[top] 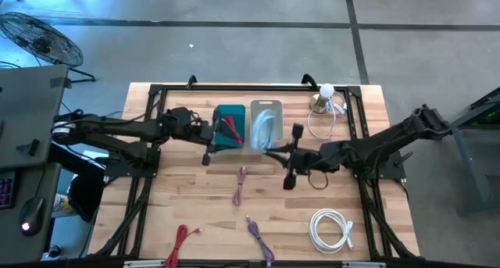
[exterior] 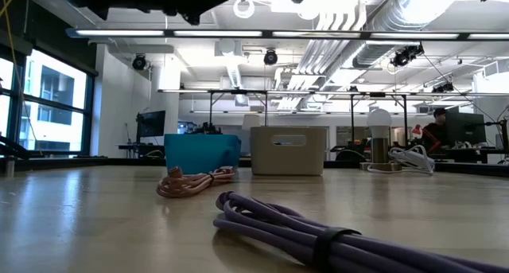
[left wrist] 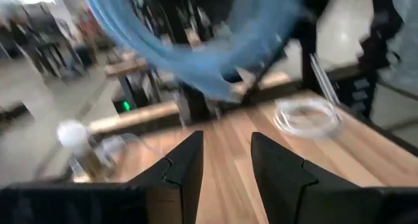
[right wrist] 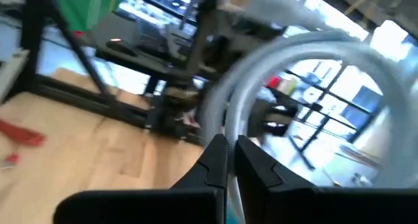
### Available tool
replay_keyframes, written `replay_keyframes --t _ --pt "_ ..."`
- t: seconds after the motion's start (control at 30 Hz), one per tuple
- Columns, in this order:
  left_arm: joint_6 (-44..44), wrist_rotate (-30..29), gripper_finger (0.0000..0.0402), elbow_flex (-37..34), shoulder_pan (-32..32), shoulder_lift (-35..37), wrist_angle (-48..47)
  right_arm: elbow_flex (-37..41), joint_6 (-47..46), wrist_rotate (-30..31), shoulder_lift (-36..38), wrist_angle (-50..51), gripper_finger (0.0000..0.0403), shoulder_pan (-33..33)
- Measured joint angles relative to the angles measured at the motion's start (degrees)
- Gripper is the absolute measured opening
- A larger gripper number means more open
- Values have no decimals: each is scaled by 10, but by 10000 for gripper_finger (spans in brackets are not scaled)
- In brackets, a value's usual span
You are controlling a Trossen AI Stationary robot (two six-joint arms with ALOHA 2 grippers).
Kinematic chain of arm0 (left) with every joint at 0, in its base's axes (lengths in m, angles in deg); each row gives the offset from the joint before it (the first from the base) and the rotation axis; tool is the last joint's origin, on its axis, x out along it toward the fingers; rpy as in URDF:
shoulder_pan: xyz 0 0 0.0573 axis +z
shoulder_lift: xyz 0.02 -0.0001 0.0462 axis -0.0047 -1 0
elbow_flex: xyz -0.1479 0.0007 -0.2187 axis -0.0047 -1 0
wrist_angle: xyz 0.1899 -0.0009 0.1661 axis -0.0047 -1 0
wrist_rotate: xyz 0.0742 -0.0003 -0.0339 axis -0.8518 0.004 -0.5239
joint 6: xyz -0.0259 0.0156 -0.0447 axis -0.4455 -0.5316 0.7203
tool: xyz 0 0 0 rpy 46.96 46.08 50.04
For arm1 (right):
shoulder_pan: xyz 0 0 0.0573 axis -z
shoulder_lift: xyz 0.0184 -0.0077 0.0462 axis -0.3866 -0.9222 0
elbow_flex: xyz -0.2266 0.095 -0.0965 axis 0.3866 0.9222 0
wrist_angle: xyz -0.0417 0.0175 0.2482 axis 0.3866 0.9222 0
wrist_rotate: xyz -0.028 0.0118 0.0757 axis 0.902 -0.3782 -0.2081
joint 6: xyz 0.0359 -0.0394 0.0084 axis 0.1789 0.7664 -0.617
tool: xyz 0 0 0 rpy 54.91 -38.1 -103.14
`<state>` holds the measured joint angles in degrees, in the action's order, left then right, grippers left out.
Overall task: Pick & Place USB Port
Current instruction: Put the blue HDMI into the white bin
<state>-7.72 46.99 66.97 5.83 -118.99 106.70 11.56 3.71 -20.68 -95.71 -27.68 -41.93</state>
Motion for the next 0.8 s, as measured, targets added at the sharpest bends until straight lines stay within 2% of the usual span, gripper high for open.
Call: replay_keyframes --t 0.2,0.37,0.5,0.8 --pt "0 11 126 0 -10 12 -92 0 6 -3 31 18 5 29" --pt "-10 13 126 -1 -47 12 -92 0 -13 -19 43 48 5 79" --pt "-16 10 126 0 -75 21 -79 0 -59 -63 39 87 5 137" --pt "-40 -31 126 -1 -110 56 -101 1 -166 -130 20 132 5 243"
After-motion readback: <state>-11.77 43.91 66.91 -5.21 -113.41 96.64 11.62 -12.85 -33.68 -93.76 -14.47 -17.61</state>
